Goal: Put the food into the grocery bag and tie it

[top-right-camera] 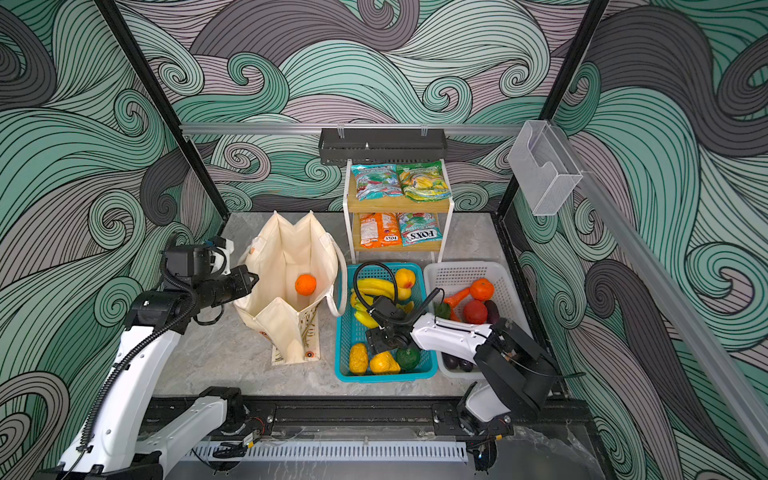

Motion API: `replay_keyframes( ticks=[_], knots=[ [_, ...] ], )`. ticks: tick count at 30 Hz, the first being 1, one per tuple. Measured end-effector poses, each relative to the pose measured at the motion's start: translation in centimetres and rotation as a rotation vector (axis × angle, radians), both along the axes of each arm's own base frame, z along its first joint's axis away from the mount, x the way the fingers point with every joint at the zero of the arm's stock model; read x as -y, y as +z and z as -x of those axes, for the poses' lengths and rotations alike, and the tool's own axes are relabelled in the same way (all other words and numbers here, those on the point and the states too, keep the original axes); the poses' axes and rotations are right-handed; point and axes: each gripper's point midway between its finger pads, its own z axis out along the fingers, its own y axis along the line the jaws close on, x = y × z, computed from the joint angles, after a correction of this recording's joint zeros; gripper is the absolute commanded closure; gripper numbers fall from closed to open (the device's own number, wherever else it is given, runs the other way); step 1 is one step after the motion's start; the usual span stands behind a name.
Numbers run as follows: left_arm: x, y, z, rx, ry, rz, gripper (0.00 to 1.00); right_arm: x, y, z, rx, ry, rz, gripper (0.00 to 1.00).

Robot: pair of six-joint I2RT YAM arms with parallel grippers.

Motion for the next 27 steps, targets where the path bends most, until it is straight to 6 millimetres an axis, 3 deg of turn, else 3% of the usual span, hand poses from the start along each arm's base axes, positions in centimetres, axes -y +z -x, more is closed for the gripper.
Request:
replay_keyframes(
  ticks=[11,16,20,27],
  knots=[
    [0.0,0.0,0.0,0.0,0.002,0.003,1.0,0.0,0.2,-0.1,0.015,-0.01,-0.007,0.38],
    [0.0,0.0,0.0,0.0,0.002,0.004,1.0,0.0,1.7,-0.1,0.047,-0.014,-0.044,0.44],
    [0.0,0.0,0.0,-0.001,0.003,0.004,1.0,-0.1,2.8,-0.3,0.077,-0.015,-0.072,0.46],
    [0.0,0.0,0.0,0.001,0.003,0.004,1.0,-0.1,2.9,-0.3,0.081,-0.01,-0.069,0.47]
  ],
)
